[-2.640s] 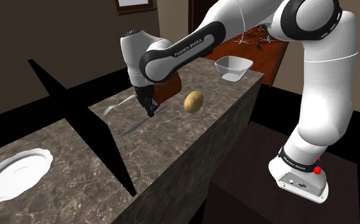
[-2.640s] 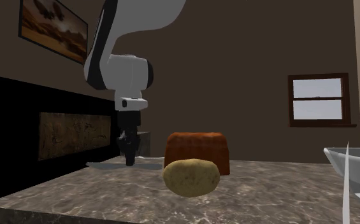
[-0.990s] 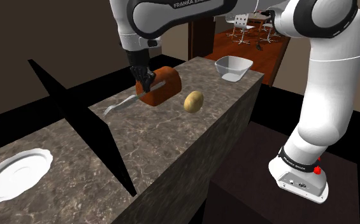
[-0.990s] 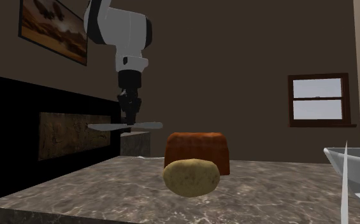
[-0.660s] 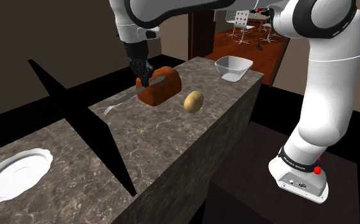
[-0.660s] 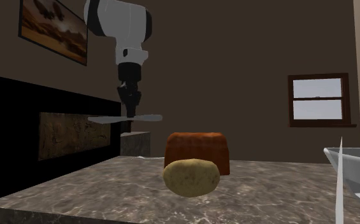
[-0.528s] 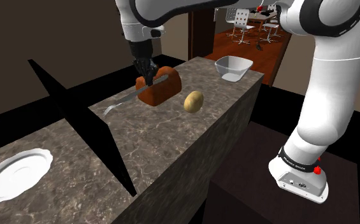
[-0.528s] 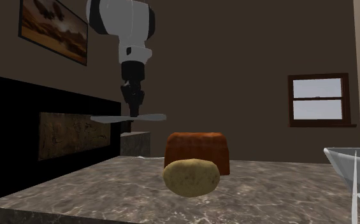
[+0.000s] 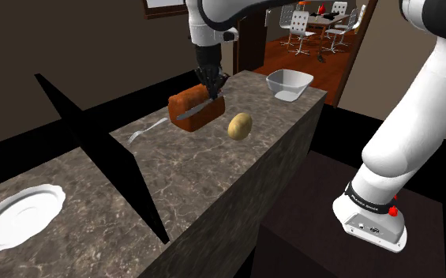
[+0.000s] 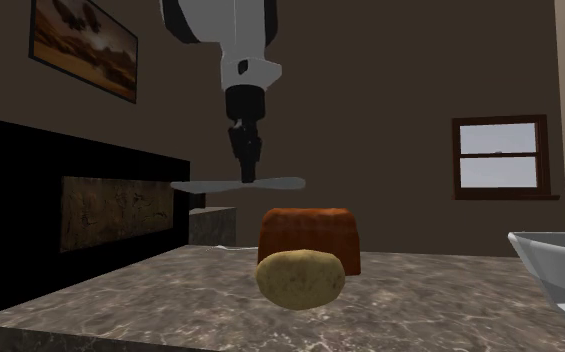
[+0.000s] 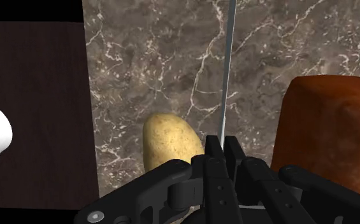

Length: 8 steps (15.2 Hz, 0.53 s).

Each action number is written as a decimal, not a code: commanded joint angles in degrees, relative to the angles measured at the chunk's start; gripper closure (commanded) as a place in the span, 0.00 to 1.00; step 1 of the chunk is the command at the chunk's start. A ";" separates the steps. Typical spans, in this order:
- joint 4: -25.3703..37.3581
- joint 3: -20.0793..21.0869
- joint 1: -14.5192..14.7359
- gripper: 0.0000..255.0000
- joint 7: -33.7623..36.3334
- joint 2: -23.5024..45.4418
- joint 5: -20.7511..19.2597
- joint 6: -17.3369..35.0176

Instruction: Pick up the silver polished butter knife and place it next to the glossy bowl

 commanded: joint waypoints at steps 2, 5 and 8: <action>-6.02 -2.78 -2.11 1.00 -5.84 -6.37 3.46 0.96; -10.79 -5.97 -3.35 1.00 -11.07 -11.23 5.50 1.50; -14.92 -9.25 -4.39 1.00 -16.03 -15.38 6.68 1.78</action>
